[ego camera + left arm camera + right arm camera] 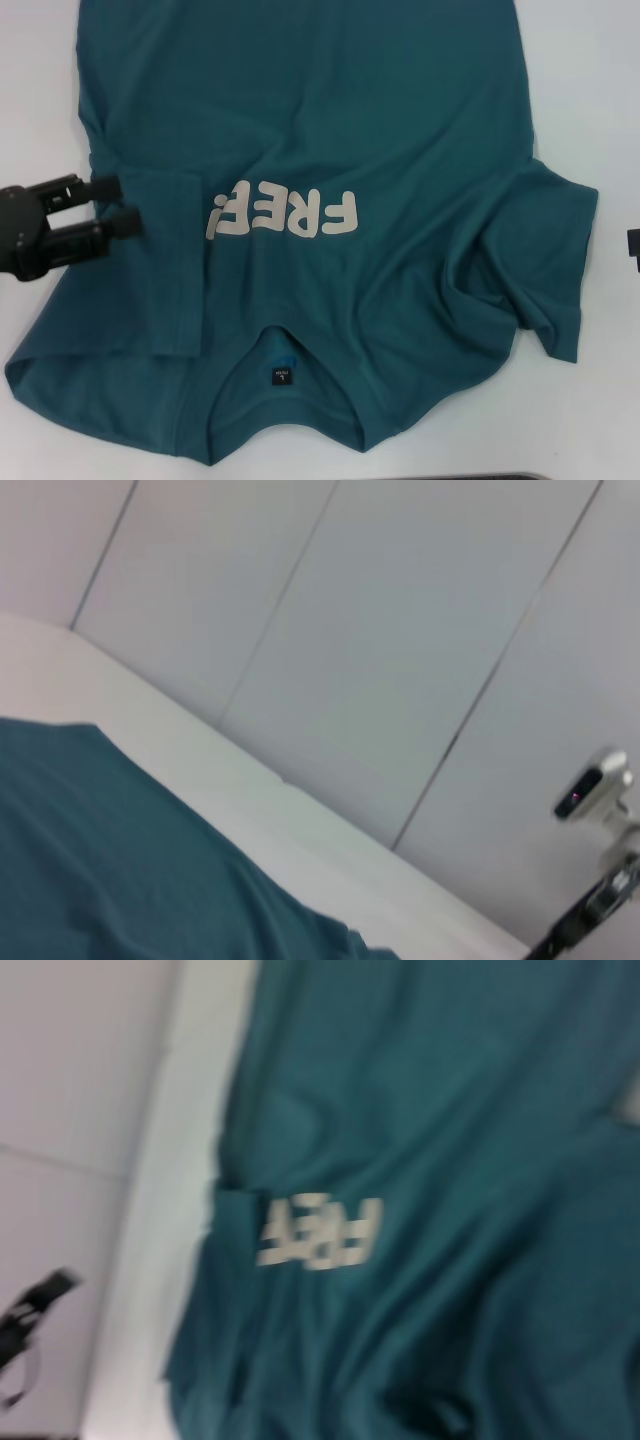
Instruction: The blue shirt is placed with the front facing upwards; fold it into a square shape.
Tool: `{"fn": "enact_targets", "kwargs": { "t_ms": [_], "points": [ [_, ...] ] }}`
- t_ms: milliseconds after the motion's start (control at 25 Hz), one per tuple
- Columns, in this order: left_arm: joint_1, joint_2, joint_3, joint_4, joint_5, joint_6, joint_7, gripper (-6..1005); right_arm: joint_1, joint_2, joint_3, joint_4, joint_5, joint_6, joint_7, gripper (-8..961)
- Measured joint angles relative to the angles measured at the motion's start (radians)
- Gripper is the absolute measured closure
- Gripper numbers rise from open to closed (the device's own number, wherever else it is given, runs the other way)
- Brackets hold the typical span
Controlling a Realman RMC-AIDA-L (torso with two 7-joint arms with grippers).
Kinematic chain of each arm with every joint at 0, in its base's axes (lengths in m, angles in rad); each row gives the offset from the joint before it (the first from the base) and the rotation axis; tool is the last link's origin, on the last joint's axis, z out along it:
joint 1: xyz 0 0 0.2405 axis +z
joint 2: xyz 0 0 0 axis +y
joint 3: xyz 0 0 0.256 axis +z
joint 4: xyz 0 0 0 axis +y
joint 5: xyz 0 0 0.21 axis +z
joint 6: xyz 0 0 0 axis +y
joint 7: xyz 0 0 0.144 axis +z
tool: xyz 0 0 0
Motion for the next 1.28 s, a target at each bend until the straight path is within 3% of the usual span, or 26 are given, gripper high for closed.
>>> {"fn": "enact_targets", "kwargs": {
  "t_ms": [520, 1280],
  "points": [
    [0.016, -0.004, -0.003, 0.002, -0.075, -0.007, -0.016, 264, 0.005, 0.009, 0.035, 0.059, -0.039, 0.168, 0.108, 138],
    [0.020, -0.007, -0.003, 0.004, -0.090, -0.043, -0.017, 264, 0.034, 0.023, 0.022, 0.167, -0.074, 0.277, 0.154, 142]
  ]
}}
